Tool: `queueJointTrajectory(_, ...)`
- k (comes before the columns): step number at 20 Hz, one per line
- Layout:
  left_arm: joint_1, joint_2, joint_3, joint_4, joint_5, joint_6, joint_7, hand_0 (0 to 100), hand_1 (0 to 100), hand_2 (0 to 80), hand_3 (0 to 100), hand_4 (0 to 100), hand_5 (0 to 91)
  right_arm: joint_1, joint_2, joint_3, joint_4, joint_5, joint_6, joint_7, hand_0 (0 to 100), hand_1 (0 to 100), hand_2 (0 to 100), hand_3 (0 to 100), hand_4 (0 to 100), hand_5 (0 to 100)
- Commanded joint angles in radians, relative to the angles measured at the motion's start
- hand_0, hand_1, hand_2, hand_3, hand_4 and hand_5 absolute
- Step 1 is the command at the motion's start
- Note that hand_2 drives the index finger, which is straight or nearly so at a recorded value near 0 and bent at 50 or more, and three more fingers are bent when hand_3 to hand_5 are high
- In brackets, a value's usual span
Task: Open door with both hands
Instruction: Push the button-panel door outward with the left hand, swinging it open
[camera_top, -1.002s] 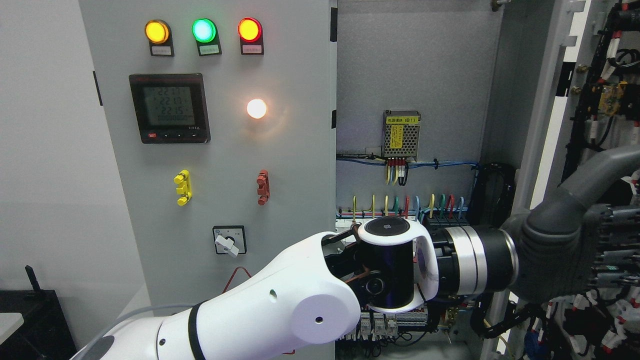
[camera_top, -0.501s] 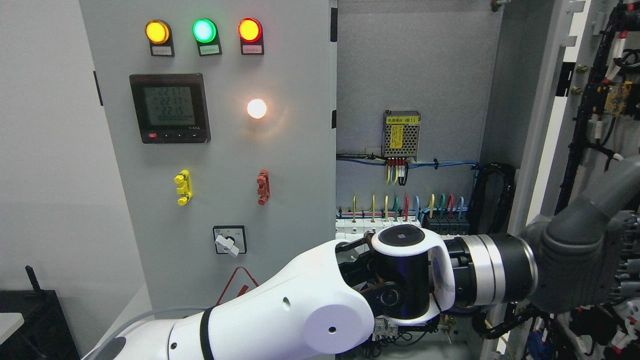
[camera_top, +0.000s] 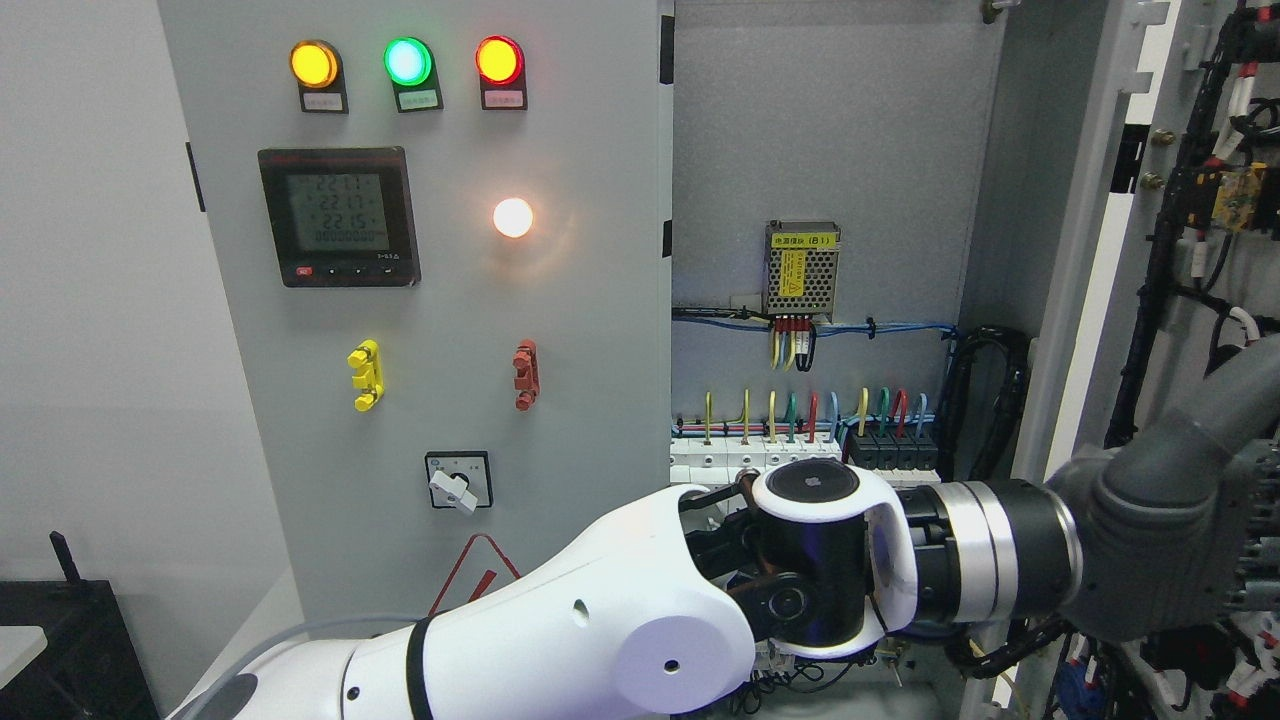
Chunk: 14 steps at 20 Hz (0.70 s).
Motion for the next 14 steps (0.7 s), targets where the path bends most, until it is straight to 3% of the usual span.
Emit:
queueJointTrajectory(1,0.014,0.174,0.009,-0.002,0.007,0.013,-0.046,0,0,0.0,0,0,0.0,0.000,0.000,0.000,0.000,0.000,0.000,0.000,38,0,0,0,0,0)
queueJointTrajectory(4,0.048,0.297,0.008,-0.052,0.013,0.042,-0.111,0,0,0.0,0,0,0.0,0.000,0.000,0.000,0.000,-0.002,0.000,0.001,38,0,0,0,0,0)
queueJointTrajectory(9,0.129,0.513,0.014,-0.218,0.013,0.043,-0.152,0,0,0.0,0,0,0.0,0.000,0.000,0.000,0.000,0.000,0.000,0.000,38,0,0,0,0,0)
queueJointTrajectory(14,0.218,0.789,0.017,-0.393,0.018,0.039,-0.236,0,0,0.0,0,0,0.0,0.000,0.000,0.000,0.000,0.000,0.000,0.000,38,0,0,0,0,0)
